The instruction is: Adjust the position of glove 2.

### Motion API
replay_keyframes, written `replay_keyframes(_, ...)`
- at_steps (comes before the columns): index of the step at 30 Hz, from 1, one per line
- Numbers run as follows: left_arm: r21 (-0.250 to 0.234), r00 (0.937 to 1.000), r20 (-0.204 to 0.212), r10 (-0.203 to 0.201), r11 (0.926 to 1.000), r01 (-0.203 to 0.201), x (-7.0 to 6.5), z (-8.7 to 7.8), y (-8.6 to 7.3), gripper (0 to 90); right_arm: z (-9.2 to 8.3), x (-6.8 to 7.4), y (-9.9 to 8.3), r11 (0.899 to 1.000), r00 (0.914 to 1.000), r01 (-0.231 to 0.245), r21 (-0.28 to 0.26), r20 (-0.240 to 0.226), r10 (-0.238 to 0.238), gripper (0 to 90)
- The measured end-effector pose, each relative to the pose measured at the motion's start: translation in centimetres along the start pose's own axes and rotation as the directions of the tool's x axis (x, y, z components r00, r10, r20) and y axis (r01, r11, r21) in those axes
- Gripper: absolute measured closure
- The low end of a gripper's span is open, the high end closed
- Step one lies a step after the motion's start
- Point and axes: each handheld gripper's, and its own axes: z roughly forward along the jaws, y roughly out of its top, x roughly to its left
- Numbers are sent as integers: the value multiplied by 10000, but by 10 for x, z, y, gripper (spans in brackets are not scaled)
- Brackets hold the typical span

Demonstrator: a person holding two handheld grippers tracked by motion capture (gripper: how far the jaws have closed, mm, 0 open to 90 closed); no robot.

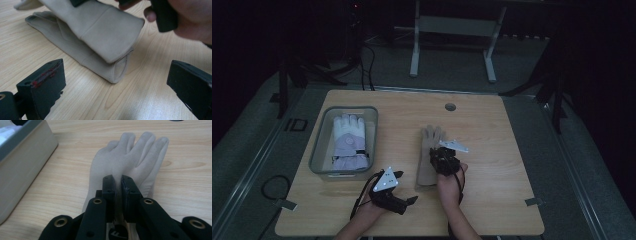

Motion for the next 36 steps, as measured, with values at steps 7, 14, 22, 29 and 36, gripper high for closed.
replay_keyframes(7, 82, 10000, 24, -23, 10000, 23, -1, 2, -1, 19, 15, -1, -14, 9993, 9994, -260, 268, 218, 254, 812)
replay_keyframes(14, 147, 10000, 30, 31, 9999, -31, -2, 3, -1, 19, 27, 2, -24, 9978, 9994, 147, 647, 299, -167, 696)
replay_keyframes(22, 176, 10000, -8, -27, 9998, 27, -1, 3, -2, 20, 15, -17, -11, 9959, 9953, 561, 707, -831, -502, 346)
replay_keyframes(29, 63, 9999, -103, 38, 10000, -37, -3, 5, -1, 20, -2, -43, 5, 9784, 9555, 2011, 488, -2297, -1850, 137)
replay_keyframes(36, -10, 9996, -290, -60, 10000, 60, -11, 13, 2, 20, -5, -62, 2, 9416, 9144, 3324, 537, -2629, -3078, 142)
